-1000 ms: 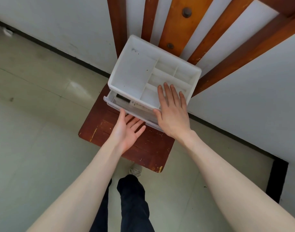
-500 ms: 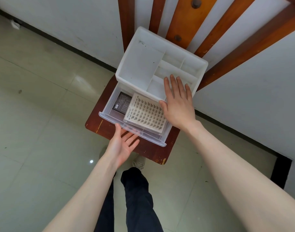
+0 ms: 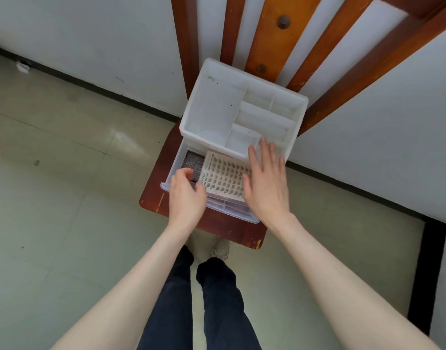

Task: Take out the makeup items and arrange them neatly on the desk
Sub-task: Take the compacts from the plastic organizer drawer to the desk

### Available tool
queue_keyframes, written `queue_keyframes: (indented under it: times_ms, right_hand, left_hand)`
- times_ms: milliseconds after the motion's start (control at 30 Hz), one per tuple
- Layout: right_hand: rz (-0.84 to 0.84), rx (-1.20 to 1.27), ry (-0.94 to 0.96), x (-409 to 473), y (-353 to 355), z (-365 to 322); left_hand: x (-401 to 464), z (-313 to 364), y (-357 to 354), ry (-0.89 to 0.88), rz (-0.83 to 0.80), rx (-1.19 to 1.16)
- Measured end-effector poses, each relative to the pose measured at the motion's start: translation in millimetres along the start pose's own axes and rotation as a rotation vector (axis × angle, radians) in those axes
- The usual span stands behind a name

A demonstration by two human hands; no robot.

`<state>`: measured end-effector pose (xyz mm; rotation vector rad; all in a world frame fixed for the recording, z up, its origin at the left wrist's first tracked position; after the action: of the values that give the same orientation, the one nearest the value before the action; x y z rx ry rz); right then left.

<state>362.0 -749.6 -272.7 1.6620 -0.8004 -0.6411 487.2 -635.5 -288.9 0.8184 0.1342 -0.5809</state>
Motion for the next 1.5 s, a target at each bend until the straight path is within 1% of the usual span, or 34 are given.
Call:
queue_keyframes:
  times_ms: [67,133,233,367,433,533,633,700,733,800,867,933,967,1033,1067,1100,1167,1233,1267,1333,1500]
  right_hand:
    - [-0.016,0.147,-0.049,-25,-4,-12]
    - [-0.073,0.203,-0.093,-46,-12,-19]
    - [-0.177,0.195,-0.171,-66,-29,-18]
    - [-0.271,0.205,-0.272,-74,-42,-16]
    - [-0.319,0.224,-0.326,-77,-44,-17]
    - [-0.287,0.228,-0.399,-80,-40,-19]
    - [-0.139,0.263,-0.544,-83,-28,-19]
    - [-0.031,0.395,-0.708,-85,-19,-17]
    - [-0.007,0.489,-0.795,-86,-16,-16]
    - [-0.030,0.725,-0.965,-88,-16,-14]
    - [-0.086,0.969,-1.098,-91,-18,-14]
    - [-0.118,1.151,-1.166,-96,-19,-13]
    - [-0.114,1.262,-1.189,-98,-18,-11]
    - [-0.092,1.499,-1.232,-103,-17,-6]
    - [-0.064,1.591,-1.260,-107,-15,-2]
    - [-0.017,1.671,-1.299,-112,-14,3]
    - [0.115,1.817,-1.372,-124,-13,13]
    - [0.243,1.921,-1.405,-136,-13,22]
    - [0.291,1.952,-1.410,-140,-12,25]
    - [0.362,1.984,-1.420,-147,-12,32]
    - [0.452,2.041,-1.522,-148,-18,33]
  left_hand:
    - [15,3,-19,-0.013,-0.162,0.118]
    - [24,1,-33,0.013,-0.247,0.187]
    - [28,-2,-42,0.076,-0.250,0.203]
    - [34,-2,-45,0.173,-0.244,0.217]
    - [38,-3,-43,0.198,-0.312,0.226]
    - [39,0,-36,0.213,-0.432,0.061]
    - [38,-4,-19,0.258,-0.450,-0.018]
    - [37,-8,-3,0.261,-0.437,-0.035]
    - [35,-10,4,0.248,-0.447,-0.049]
    - [30,-13,15,0.214,-0.507,-0.075]
    - [20,-15,23,0.188,-0.610,-0.113]
    - [15,-15,25,0.137,-0.688,-0.120]
    - [15,-14,25,0.105,-0.702,-0.109]
    - [20,-8,23,0.013,-0.675,-0.074]
    - [25,-4,21,-0.078,-0.624,-0.021]
    - [31,0,19,-0.216,-0.553,0.073]
    - [40,10,11,-0.560,-0.427,0.306]
    - [45,11,-6,-0.812,-0.442,0.510]
    - [47,9,-15,-0.893,-0.476,0.616]
    - [50,8,-32,-0.966,-0.515,0.752]
    - [52,5,-49,-0.953,-0.511,0.894]
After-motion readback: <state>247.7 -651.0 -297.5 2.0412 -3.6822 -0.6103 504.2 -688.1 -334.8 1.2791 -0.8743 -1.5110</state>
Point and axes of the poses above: each hand's wrist, its own x-axis towards the middle knuckle, its own y-axis out of the back of the hand, z = x × y, the point moved 5 cm from there along x, towards the middle knuckle, and after that the axes turned 10 degrees about z, right-handed, at the moved point
